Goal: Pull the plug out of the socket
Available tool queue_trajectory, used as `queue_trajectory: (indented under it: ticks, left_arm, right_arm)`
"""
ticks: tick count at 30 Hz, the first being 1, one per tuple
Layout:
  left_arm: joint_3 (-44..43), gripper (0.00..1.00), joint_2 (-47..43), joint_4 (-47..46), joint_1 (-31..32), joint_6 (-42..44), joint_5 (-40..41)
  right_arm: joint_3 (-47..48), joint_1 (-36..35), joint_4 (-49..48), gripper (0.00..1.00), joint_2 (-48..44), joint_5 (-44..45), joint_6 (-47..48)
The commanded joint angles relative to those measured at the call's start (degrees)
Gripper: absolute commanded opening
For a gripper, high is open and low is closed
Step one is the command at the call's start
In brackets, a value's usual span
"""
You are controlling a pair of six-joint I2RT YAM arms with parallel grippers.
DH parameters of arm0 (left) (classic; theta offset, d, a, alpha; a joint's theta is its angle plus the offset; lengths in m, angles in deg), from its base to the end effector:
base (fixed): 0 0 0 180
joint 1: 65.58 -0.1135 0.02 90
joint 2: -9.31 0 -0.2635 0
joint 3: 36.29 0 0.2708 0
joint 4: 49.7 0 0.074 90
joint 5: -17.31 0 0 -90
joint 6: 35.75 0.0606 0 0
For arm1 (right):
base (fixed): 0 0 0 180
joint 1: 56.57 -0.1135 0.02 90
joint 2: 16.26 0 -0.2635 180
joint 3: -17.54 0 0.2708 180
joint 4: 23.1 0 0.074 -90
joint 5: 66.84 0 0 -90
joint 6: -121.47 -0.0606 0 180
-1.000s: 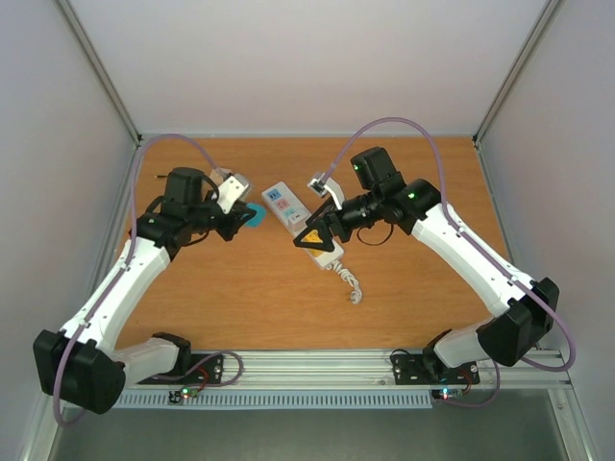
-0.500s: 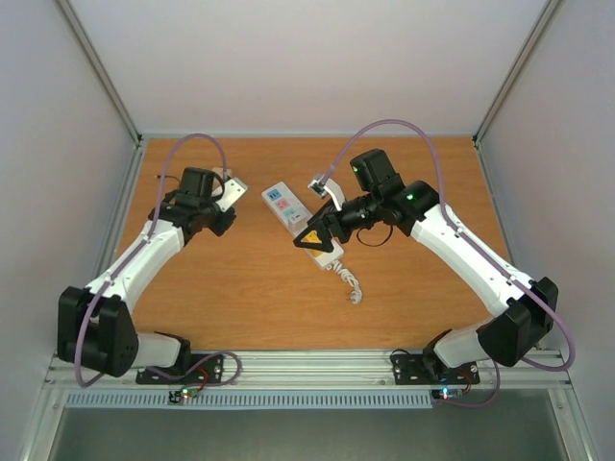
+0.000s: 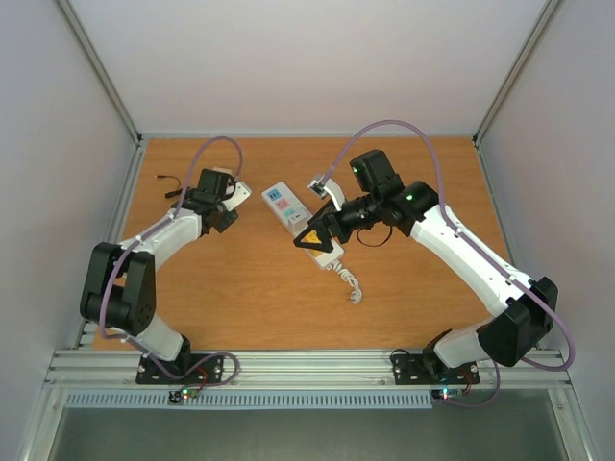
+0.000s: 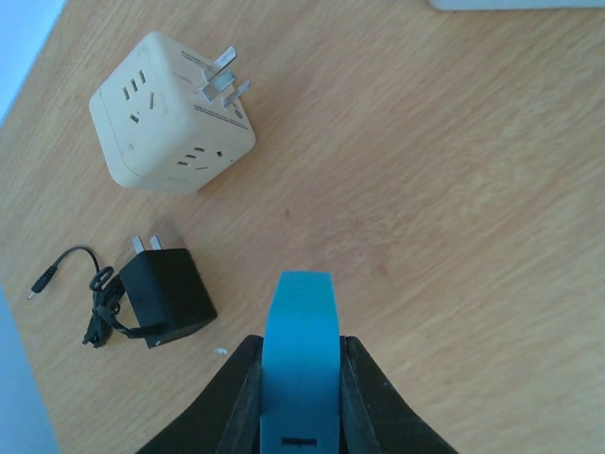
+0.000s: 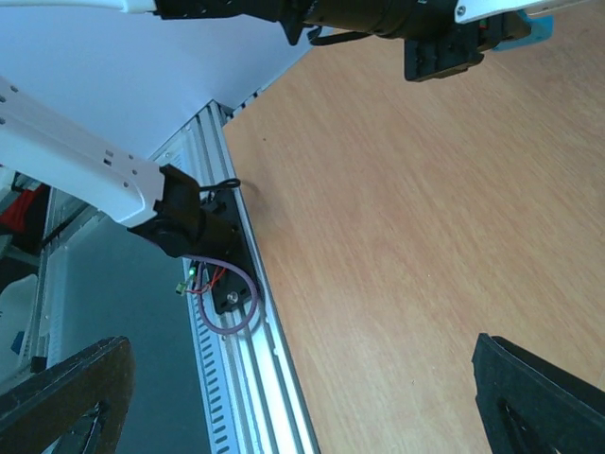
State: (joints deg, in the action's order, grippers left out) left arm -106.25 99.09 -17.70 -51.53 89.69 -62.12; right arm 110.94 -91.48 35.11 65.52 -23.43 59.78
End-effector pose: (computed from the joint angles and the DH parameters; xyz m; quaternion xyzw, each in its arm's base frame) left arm 0.3484 -0.0757 0.1802 0.3665 0.8672 0.1460 0.3039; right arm 0.2430 0.2233 0.3448 -0.5718 0.6501 0.3864 0.3180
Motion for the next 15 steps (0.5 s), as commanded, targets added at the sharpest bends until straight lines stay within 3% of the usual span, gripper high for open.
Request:
queue_trajectory:
  ticks: [1,15]
  left_arm:
    - [-0.88,0.01,3.21,-7.93,-0.29,3.11,5.48]
    - [-1.8,0.01,11.38,-15.7,-0.25,6.99,12.25]
  right_arm:
    - [-0.61,0.29,-0.5,0.98,-1.4,0.53,-0.19]
    - [-1.06,0.29,-0.58,0.98,-1.18,0.75,-0.39]
